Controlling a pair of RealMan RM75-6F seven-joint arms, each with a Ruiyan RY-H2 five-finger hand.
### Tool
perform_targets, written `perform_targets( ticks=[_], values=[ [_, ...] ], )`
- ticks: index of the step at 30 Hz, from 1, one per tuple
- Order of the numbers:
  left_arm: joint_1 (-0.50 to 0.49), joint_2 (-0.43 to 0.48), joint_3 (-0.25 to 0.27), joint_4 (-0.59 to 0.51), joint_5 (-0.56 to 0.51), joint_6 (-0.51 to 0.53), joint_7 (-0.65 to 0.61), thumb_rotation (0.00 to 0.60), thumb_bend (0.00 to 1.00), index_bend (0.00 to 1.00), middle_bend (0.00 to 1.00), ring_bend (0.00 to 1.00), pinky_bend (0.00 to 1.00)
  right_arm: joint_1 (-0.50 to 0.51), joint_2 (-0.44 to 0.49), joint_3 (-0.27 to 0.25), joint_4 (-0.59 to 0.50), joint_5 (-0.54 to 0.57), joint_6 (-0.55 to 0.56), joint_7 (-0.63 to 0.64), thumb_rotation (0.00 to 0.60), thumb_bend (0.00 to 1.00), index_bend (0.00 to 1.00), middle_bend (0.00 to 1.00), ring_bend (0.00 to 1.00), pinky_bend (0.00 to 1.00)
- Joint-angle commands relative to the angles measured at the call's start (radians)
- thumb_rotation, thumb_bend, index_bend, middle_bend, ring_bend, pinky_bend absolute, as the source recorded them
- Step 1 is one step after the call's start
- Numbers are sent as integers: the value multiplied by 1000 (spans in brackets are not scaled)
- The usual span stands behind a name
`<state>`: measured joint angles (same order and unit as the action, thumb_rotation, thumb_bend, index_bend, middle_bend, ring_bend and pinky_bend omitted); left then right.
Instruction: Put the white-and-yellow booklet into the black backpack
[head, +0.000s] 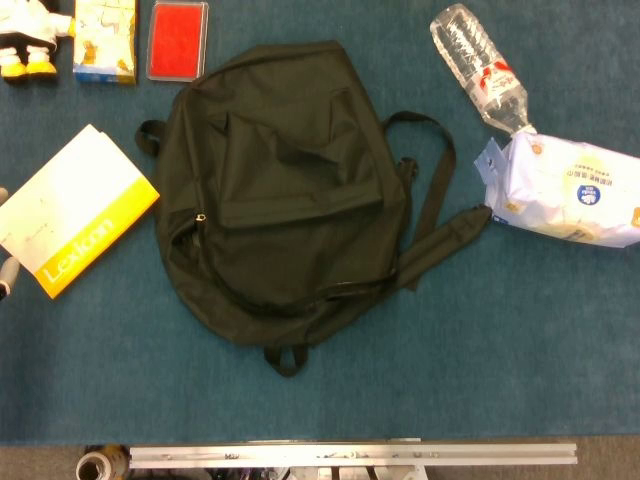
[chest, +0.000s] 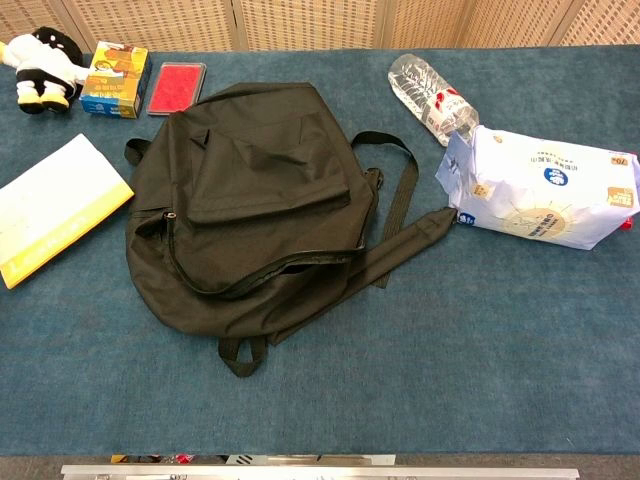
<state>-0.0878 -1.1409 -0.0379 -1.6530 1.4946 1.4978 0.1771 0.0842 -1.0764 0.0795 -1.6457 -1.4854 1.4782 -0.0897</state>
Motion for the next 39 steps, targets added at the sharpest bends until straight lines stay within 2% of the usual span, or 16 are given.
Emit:
perform_targets(
  ticks=[1,8,14,19,24,26,32,36,39],
  values=[
    [0,-1,0,-1,-1,0,2,600,262,231,177,125,194,2,1,2,0,-1,0,4,600,197,321,348,195,247],
    [-7,6,5,-11,6,-15,9,600,262,243,193,135,197,18,22,22,-26,2,-4,23,600,197,322,348,195,247],
    [-34,8,18,-23,30,-61,17,600,262,247,204,164,197,35,35,57,-64,48,-13,-13,600,197,322,348,195,248],
    [-72,-4,35,-33,51,-130,29,600,262,244,202,164,197,55,30,72,-66,65,-31,-24,600,197,322,348,195,267],
    [-118,-21,32,-40,10,-223,71,599,262,220,193,165,197,69,22,74,-58,74,-53,-20,600,197,322,348,195,287],
    [-126,-37,27,-38,-25,-248,97,571,254,192,192,165,198,72,20,72,-53,78,-60,-18,600,196,322,348,195,287],
    [-151,-83,19,-37,-118,-314,164,373,226,66,144,131,199,74,13,71,-42,84,-62,-8,600,197,322,348,195,287],
    [-164,-119,14,-20,-180,-344,199,354,226,7,104,95,199,75,8,69,-38,80,-59,-4,600,197,322,348,195,287],
    [-173,-140,14,-5,-226,-369,228,348,225,0,88,82,199,74,10,67,-42,78,-59,3,600,197,322,348,195,287]
  ],
)
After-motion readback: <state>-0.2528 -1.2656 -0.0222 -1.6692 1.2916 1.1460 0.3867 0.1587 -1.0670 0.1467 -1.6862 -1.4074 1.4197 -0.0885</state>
